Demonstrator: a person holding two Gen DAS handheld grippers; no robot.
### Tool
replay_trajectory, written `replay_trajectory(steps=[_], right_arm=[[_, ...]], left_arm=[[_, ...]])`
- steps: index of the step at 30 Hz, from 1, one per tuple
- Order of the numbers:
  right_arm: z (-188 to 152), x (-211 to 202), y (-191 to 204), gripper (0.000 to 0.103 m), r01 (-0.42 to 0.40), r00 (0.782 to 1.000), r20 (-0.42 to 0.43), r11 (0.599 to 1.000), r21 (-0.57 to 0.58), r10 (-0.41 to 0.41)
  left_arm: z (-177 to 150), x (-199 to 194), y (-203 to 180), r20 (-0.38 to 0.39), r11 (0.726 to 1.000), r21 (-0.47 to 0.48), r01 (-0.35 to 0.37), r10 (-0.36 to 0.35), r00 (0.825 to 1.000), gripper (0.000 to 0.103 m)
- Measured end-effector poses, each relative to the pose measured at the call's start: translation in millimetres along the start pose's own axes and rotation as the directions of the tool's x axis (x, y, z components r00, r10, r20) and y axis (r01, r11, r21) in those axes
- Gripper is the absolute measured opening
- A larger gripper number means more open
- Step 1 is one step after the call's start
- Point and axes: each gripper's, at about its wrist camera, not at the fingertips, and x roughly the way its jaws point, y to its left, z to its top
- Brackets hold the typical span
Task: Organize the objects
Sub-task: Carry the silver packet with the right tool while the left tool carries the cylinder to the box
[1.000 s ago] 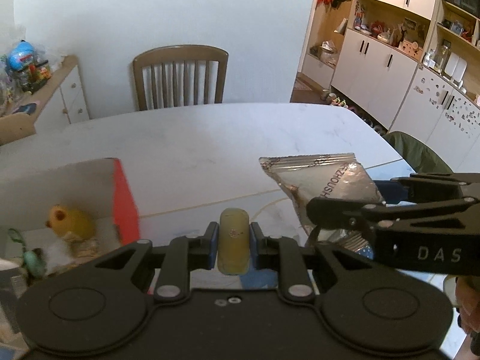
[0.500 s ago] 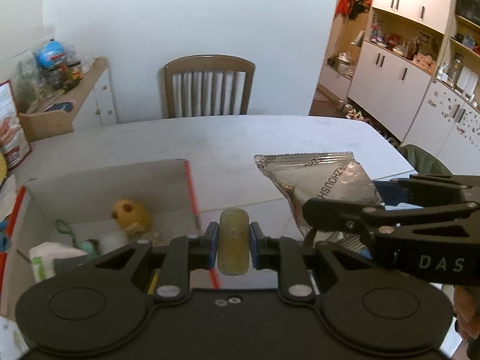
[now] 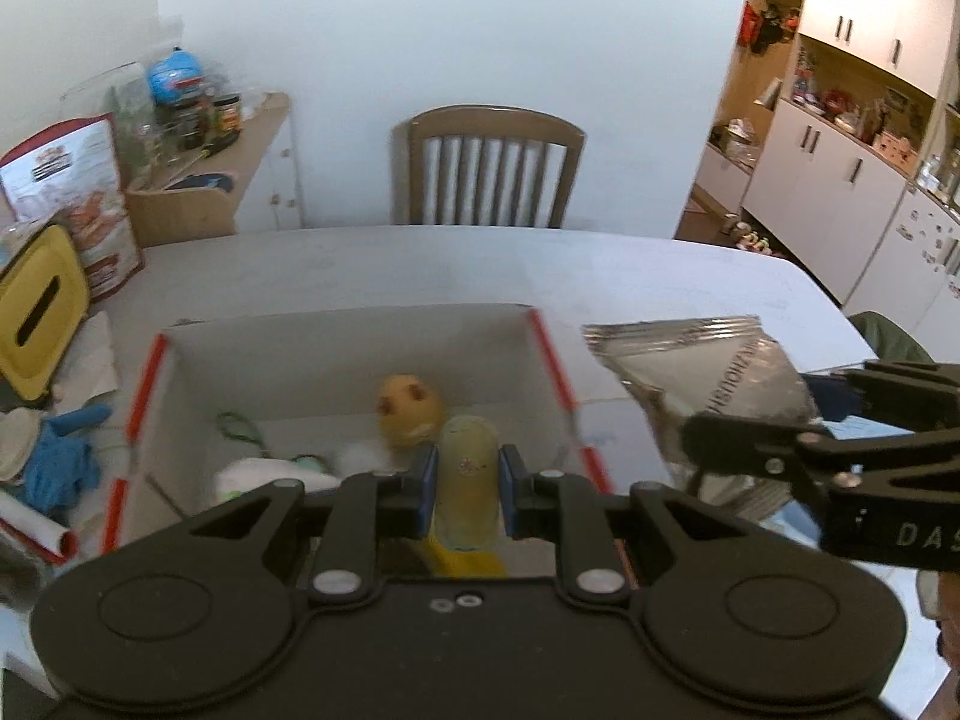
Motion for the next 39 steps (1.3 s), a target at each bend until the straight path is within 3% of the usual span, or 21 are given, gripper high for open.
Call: replay_trajectory(steps=[12, 17, 39], right_arm=[[-1.6, 47.3, 29.6, 0.050, 0.003, 0.998, -0.063, 1.000, -0.029, -0.004], [-4.6, 73.6, 44.1, 0.050, 0.002, 0.996, -0.092, 0.998, -0.058, -0.007], [-31.3, 137.9, 62.6, 0.050, -0.005, 0.977, -0.211, 0.993, -0.119, -0.020]], left_arm=[[14.6, 22.5, 67.5, -0.038, 0.996, -0.068, -0.057, 0.055, 0.998, 0.019], [20.8, 41.9, 81.3, -0.044, 0.995, -0.047, -0.088, 0.086, 0.995, 0.019], [14.7, 117.3, 101.1, -0.177, 0.998, 0.008, -0.066, 0.066, 0.982, 0.019]])
